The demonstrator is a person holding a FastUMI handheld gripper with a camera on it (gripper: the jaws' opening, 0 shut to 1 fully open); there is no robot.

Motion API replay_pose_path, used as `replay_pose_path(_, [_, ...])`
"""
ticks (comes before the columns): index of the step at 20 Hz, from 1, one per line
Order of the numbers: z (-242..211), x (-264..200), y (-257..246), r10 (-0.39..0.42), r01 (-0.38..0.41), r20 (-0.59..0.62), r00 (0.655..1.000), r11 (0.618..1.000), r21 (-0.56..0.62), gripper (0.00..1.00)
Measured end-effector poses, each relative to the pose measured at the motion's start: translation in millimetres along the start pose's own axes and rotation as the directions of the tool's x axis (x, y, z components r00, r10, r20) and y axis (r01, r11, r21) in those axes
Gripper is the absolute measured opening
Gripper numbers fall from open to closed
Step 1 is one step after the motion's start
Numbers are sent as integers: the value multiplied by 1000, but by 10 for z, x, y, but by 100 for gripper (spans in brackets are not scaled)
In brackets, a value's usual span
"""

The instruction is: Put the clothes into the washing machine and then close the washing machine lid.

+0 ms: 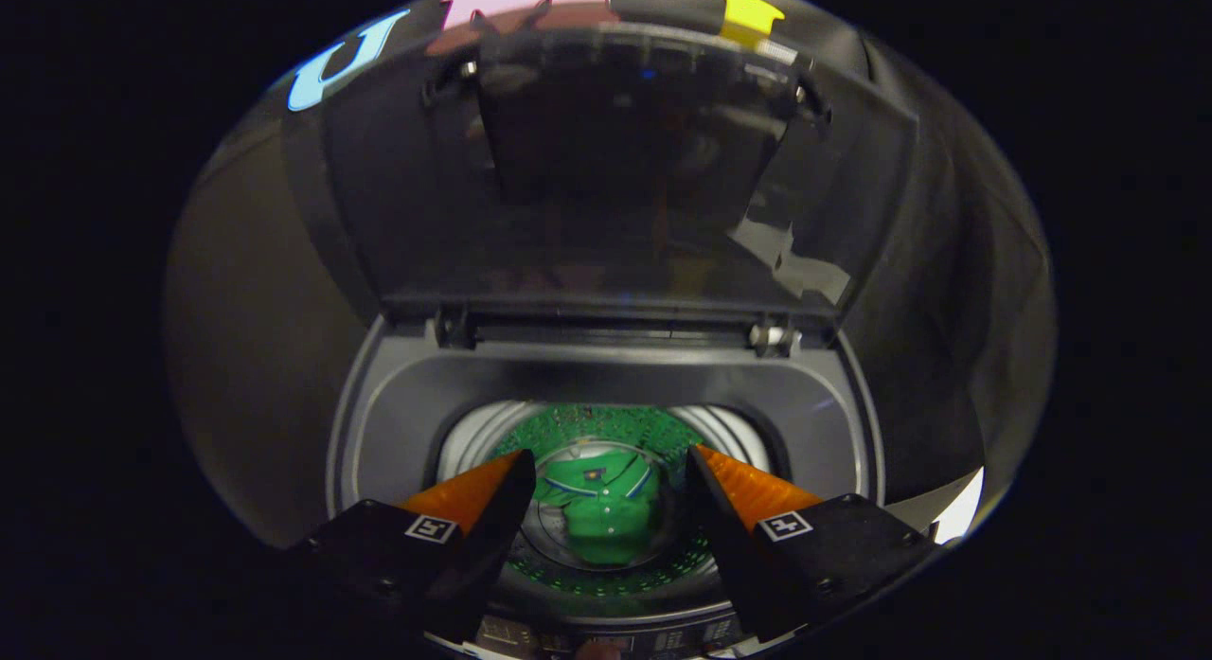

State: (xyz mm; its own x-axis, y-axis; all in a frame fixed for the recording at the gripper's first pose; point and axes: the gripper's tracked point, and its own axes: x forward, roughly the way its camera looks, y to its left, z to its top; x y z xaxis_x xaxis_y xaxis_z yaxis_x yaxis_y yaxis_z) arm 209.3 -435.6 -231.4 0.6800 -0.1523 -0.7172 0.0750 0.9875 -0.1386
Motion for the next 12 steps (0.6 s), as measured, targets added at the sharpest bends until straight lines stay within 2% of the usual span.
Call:
replay_pose_path(5, [657,-447,-22,0,-1,117,993,1000,7,99])
replay_pose_path(12, [1481,-820,-63,-15,10,222,975,1000,23,99])
